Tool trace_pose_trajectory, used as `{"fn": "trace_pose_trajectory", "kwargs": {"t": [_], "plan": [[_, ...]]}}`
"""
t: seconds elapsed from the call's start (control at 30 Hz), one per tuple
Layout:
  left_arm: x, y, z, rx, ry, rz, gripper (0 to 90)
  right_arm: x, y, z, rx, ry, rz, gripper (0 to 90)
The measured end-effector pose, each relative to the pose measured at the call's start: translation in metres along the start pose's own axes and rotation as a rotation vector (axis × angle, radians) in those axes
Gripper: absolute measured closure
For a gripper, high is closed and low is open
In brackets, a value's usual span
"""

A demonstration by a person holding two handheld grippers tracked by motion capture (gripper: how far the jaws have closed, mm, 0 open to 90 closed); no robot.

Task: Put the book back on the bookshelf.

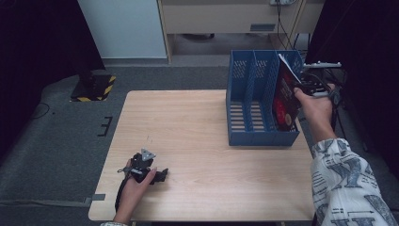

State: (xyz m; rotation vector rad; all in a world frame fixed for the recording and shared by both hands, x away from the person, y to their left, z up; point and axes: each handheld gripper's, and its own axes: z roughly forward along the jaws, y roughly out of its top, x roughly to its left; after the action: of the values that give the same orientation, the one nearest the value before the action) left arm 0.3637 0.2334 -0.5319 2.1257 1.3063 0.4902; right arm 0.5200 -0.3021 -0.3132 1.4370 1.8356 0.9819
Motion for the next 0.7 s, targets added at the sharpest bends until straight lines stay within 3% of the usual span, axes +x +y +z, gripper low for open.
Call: {"fn": "trace_pose_trajectory", "kwargs": {"t": [0.7], "plan": [[0.000, -0.001, 0.000, -0.002, 0.000, 0.003, 0.0, -0.007, 0.011, 0.009, -0.033, -0.069, 0.032, 87.2]]}}
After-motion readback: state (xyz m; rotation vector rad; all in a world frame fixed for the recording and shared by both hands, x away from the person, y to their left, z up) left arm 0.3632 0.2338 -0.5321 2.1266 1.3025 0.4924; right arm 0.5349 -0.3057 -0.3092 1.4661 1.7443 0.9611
